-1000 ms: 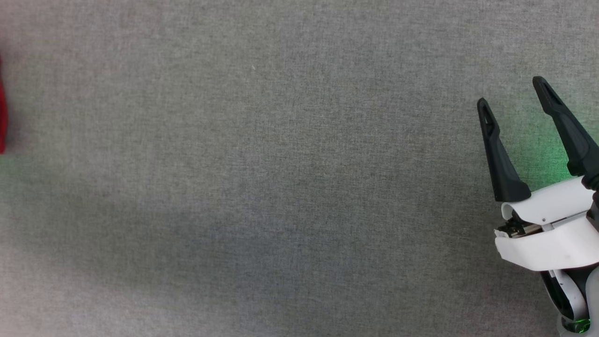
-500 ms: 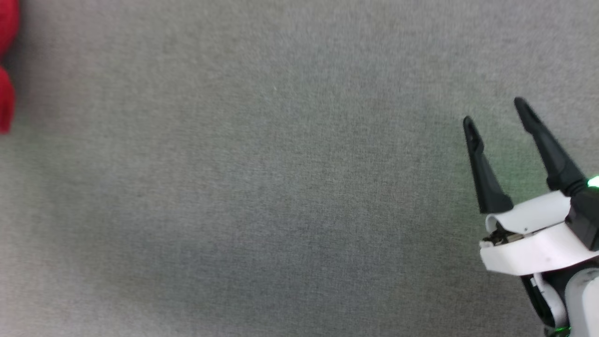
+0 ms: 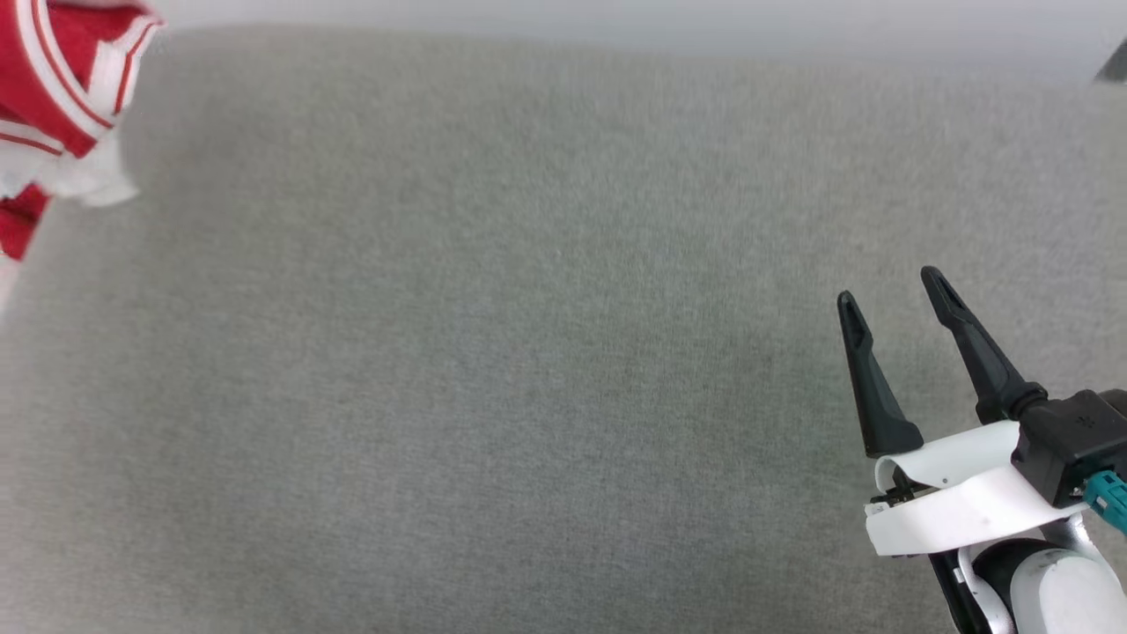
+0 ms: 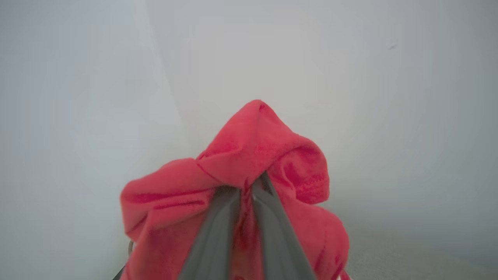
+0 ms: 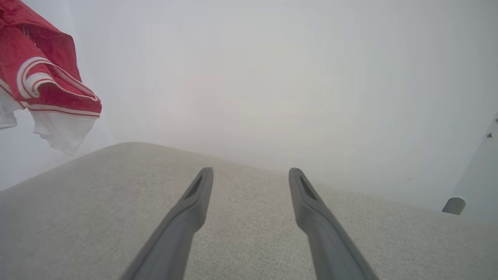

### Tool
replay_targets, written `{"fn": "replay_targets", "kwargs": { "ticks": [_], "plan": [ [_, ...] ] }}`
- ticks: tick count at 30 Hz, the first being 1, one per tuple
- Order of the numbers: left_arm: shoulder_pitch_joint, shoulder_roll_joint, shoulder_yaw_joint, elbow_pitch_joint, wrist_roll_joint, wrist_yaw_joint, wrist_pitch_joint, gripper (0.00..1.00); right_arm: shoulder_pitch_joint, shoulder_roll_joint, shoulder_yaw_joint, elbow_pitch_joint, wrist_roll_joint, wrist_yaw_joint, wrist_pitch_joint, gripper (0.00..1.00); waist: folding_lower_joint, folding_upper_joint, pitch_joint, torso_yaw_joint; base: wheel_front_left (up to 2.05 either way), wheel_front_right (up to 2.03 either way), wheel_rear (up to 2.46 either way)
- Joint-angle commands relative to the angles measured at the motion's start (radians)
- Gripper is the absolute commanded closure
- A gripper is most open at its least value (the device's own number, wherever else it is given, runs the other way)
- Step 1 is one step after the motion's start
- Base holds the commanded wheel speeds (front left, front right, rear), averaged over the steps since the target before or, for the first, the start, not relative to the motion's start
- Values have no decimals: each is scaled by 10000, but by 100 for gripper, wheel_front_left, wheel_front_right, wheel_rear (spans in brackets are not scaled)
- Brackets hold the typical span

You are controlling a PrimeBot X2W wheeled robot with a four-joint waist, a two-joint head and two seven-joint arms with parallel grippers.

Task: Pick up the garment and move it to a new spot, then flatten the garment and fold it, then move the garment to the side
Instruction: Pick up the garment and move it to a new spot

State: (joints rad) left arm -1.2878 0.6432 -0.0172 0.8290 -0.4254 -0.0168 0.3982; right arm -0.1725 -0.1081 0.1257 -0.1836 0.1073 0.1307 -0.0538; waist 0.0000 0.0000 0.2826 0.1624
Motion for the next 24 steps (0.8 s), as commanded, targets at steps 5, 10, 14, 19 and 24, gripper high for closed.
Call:
{"fn": "replay_targets", "kwargs": {
  "ticks": [5, 10, 14, 19, 24],
  "plan": [
    [-727, -178, -400, 42, 75, -468, 128, 100, 253, 211, -209, 159, -3, 1, -158, 0, 0, 0, -1392, 219, 0, 0, 0],
    [-1141, -472, -818, 117, -4, -813, 409, 100, 392, 345, -396, 296, -49, 1, -253, 0, 0, 0, -1762, 121, 0, 0, 0],
    [-1294, -673, -1053, 71, -156, -955, 647, 100, 401, 412, -667, 410, -159, 1, -333, 0, 0, 0, -1941, -147, 0, 0, 0],
    [-1098, -974, -1317, -153, -387, -1042, 1003, 100, 480, 463, -1234, 549, -250, 1, -450, 0, 0, 0, -2118, -627, 0, 0, 0],
    [-619, -1416, -1473, -805, -632, -978, 1468, 100, 625, 497, -2015, 723, -387, 1, -578, 0, 0, 0, -2221, -1097, 0, 0, 0]
  ]
}}
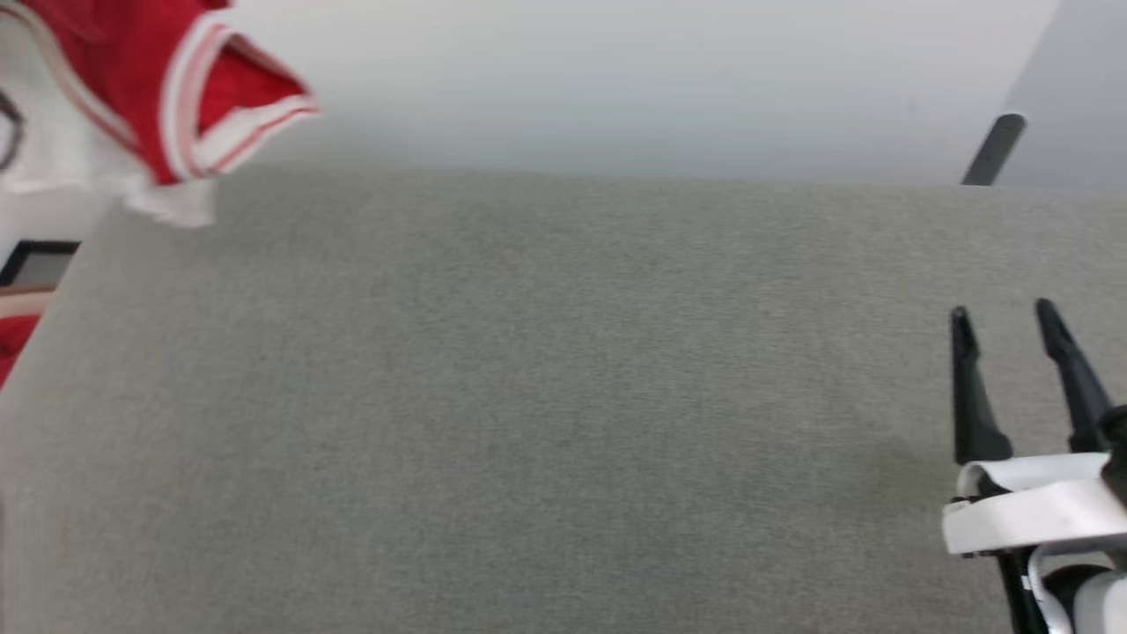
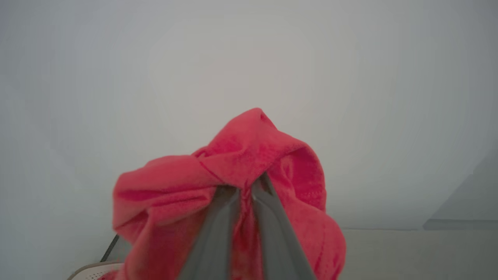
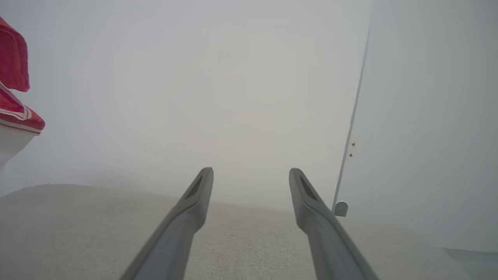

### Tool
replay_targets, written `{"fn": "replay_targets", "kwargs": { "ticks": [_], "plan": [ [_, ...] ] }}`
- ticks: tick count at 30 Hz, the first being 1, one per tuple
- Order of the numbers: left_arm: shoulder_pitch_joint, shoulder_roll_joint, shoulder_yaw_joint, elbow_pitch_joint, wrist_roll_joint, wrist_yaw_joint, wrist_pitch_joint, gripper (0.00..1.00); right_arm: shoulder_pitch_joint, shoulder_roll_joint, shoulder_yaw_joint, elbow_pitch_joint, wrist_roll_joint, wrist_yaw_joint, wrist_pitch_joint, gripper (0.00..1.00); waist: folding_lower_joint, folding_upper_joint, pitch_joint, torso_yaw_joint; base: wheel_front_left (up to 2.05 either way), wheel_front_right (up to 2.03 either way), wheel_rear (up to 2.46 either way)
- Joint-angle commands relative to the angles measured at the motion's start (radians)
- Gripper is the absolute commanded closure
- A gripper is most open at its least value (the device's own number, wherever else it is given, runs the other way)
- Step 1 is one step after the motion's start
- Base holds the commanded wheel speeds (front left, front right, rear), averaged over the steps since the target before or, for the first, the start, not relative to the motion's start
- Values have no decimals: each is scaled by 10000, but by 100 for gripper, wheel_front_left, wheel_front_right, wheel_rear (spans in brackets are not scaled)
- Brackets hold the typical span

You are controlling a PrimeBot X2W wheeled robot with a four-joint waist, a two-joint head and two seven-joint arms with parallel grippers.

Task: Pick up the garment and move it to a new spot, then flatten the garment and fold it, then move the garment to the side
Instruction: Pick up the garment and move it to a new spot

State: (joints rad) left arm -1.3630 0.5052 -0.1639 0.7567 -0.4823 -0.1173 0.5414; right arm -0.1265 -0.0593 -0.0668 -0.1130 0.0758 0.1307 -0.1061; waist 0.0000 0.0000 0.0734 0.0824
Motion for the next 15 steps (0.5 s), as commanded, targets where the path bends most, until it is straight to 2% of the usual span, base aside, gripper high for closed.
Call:
{"fn": "replay_targets", "kwargs": {
  "ticks": [1, 6, 15],
  "plan": [
    [243, -136, -4, -233, -150, 72, 152, 100, 183, 14, -235, 47, -96, 1, -85, 0, 0, 0, -137, -396, 0, 0, 0],
    [927, -574, -137, -1502, -378, 442, 866, 100, 217, 42, -932, 171, -217, 1, -188, 0, 0, 0, -122, -891, 0, 0, 0],
    [2491, -1374, -320, -5004, -820, 1780, 2578, 100, 145, 87, -1775, 362, -259, 1, -410, 0, 0, 0, 164, -1746, 0, 0, 0]
  ]
}}
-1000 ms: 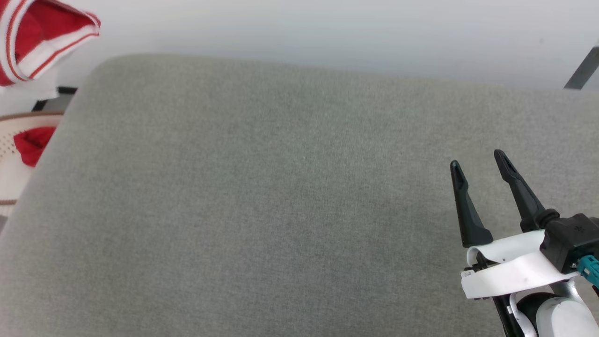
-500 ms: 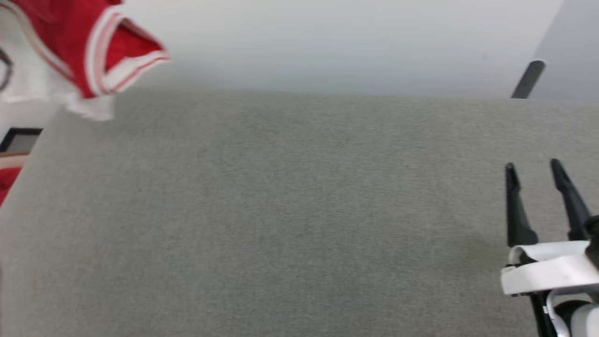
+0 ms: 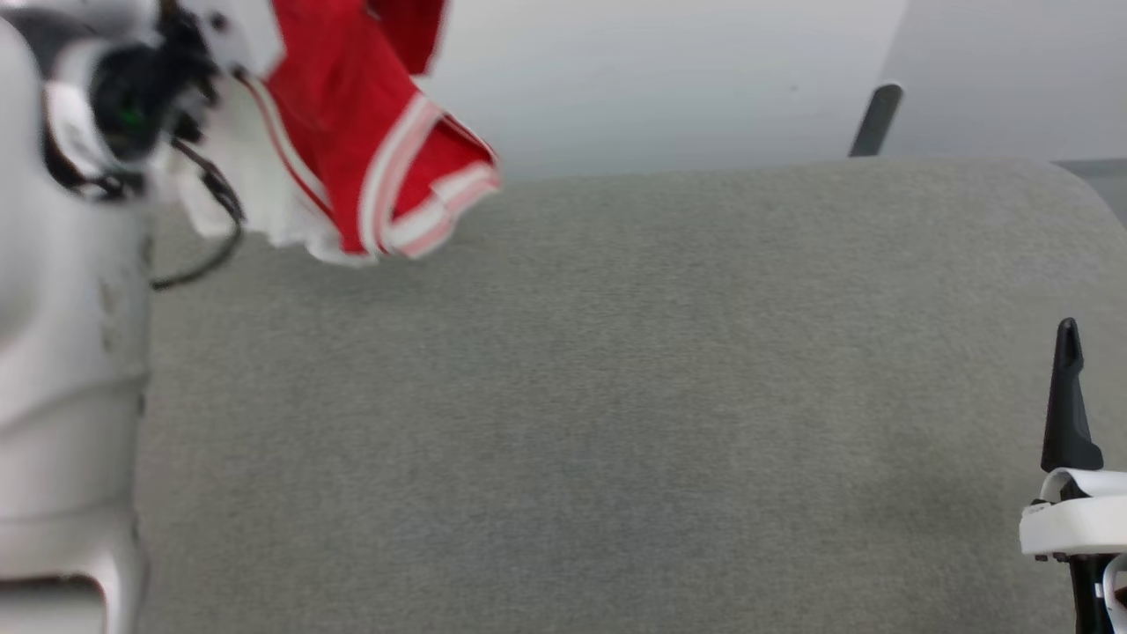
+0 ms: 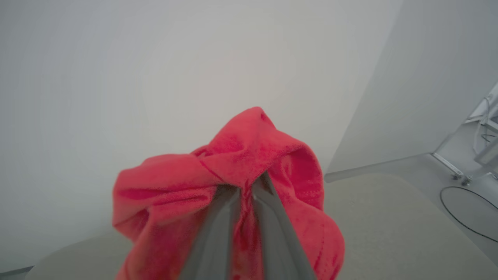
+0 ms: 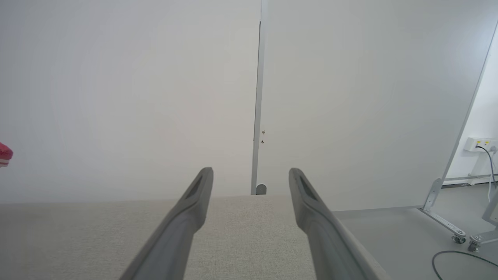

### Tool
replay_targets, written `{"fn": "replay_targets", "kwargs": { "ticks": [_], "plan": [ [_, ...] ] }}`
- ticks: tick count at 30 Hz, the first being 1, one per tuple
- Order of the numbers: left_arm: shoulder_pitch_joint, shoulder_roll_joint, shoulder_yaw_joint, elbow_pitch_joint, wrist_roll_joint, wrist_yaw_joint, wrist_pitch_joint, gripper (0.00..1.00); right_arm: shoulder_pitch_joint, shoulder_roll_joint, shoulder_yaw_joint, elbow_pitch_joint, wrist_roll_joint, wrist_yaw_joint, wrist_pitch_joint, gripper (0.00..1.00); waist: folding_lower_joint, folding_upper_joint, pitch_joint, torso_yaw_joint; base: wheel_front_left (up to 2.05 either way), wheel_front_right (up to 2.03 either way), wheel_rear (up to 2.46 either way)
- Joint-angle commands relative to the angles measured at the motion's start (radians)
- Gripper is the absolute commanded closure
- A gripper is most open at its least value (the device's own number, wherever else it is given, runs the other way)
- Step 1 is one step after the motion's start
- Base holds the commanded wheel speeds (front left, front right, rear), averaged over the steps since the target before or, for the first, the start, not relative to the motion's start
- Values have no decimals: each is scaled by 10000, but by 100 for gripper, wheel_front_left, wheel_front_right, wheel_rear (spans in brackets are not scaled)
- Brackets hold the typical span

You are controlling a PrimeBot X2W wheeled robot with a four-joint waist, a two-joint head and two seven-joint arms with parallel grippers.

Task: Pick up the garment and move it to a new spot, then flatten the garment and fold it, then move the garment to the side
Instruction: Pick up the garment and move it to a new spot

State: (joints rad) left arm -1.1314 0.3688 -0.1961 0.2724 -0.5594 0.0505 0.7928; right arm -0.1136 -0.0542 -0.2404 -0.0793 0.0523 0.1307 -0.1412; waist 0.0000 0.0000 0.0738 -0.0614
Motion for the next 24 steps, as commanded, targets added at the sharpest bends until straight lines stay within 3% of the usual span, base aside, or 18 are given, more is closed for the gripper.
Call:
{"fn": "replay_targets", "kwargs": {
  "ticks": [1, 12, 24],
  "plan": [
    [350, -71, -66, -594, -45, 237, 239, 100, 3, 37, -74, 52, -14, 1, -81, 0, 0, 0, 200, -396, 0, 0, 0],
    [2732, -451, -633, -4138, -195, 1520, 1793, 100, -179, 49, -79, 500, 253, 1, -364, 0, 0, 0, 585, -1246, 0, 0, 0],
    [6202, 201, -503, -5303, -316, 2147, 2005, 100, -278, 49, 183, 1036, 517, 1, -640, 0, 0, 0, 845, -1646, 0, 0, 0]
  ]
}}
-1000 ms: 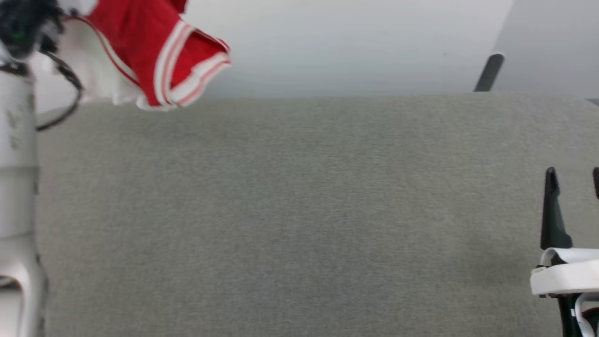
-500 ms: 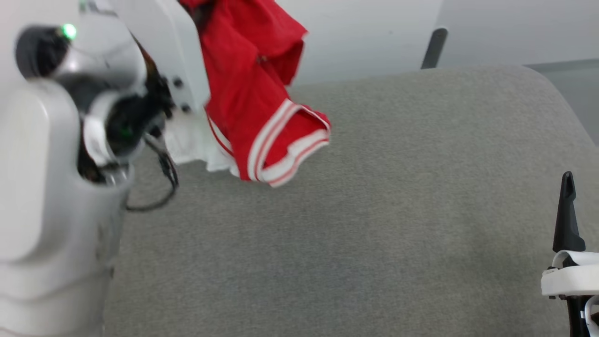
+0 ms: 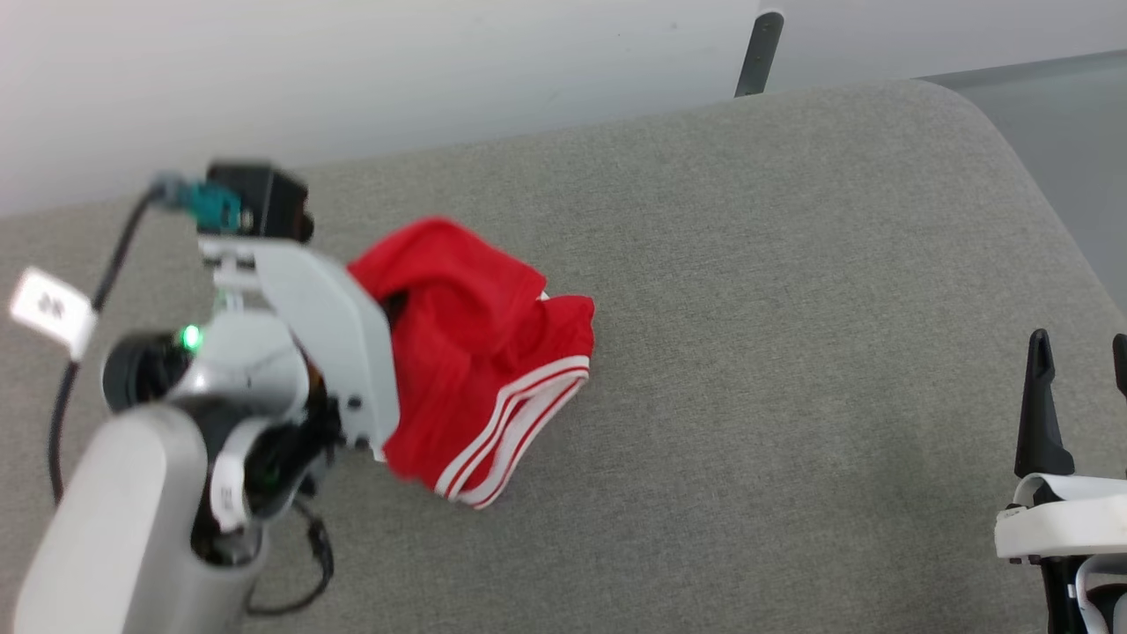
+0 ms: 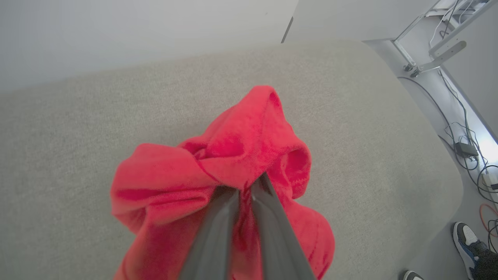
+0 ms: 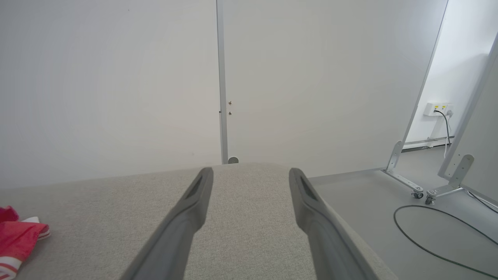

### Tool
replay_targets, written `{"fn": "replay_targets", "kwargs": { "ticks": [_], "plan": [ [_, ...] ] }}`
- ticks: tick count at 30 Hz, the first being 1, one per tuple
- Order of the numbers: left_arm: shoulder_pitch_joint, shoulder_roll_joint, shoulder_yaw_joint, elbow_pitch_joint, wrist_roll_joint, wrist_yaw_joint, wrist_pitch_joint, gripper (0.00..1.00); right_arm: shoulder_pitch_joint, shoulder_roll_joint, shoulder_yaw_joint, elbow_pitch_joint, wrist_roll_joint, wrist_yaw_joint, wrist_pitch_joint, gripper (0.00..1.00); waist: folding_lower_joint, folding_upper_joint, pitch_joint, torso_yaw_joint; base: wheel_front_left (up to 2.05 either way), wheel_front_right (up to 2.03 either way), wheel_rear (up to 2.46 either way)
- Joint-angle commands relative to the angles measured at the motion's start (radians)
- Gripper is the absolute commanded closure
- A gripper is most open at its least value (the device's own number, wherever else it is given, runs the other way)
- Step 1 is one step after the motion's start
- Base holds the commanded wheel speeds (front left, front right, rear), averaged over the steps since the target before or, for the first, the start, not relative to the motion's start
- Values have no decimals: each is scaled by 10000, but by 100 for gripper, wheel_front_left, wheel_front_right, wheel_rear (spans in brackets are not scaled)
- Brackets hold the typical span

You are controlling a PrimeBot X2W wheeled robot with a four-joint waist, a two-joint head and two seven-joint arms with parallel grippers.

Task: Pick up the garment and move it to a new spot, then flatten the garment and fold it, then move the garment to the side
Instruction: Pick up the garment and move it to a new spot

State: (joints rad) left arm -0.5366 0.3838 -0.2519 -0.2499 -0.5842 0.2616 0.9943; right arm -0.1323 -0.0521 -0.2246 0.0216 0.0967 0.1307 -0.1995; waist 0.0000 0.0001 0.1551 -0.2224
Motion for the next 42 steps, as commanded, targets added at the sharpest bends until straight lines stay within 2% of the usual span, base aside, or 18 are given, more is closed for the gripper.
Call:
{"fn": "replay_targets", "kwargs": {
  "ticks": [1, 8, 10, 12, 13, 14, 15, 23, 29, 34, 42],
  "plan": [
    [532, 112, 93, -122, -80, 91, -25, 100, -95, 28, 56, 54, 100, 1, -70, 0, 0, -1, 42, -49, 0, 0, 0],
    [1848, 253, 73, 147, -218, 139, -123, 100, -150, 27, 181, 236, 79, 1, -64, 0, 0, -1, 17, 32, 0, 0, 0],
    [2115, 275, -1, 399, -239, 72, -145, 93, -179, 27, 243, 271, 50, 1, -35, 0, 0, -1, -32, 84, 0, 0, 0],
    [2221, 246, -73, 613, -287, -31, -220, 76, -194, 27, 308, 277, 7, 1, 5, 0, 0, -1, -93, 141, 0, 0, 0],
    [2223, 222, -86, 730, -283, -80, -307, 57, -213, 27, 342, 275, -11, 1, 5, 0, 0, -1, -131, 180, 0, 0, 0],
    [2230, 206, -115, 870, -263, -109, -370, 44, -225, 27, 396, 272, -31, 1, 31, 0, 0, -1, -178, 217, 0, 0, 0],
    [2220, 184, -156, 976, -259, -163, -424, 2, -231, 27, 453, 270, -31, 1, 53, 0, 0, -1, -226, 256, 0, 0, 0],
    [2031, 127, -109, 1243, -630, -479, -527, 0, -59, 26, 858, 177, -129, 1, 277, 0, 0, -1, -817, 719, 0, 0, 0],
    [2252, 165, 149, 1029, -641, -855, -1404, 0, 79, 25, 1201, 63, -238, 1, 390, 0, 0, -1, -1321, 1147, 0, 0, 0],
    [2540, 383, 326, 894, -367, -1633, -3003, 0, 283, 12, 1292, 25, -330, 1, 379, 0, 0, -1, -1640, 1529, 0, 0, 0],
    [3311, 278, 899, 1334, 207, -2576, -6757, 0, 543, -195, 1361, 161, -493, 1, 161, 0, 0, -1, -1934, 2036, 0, 0, 0]
  ]
}}
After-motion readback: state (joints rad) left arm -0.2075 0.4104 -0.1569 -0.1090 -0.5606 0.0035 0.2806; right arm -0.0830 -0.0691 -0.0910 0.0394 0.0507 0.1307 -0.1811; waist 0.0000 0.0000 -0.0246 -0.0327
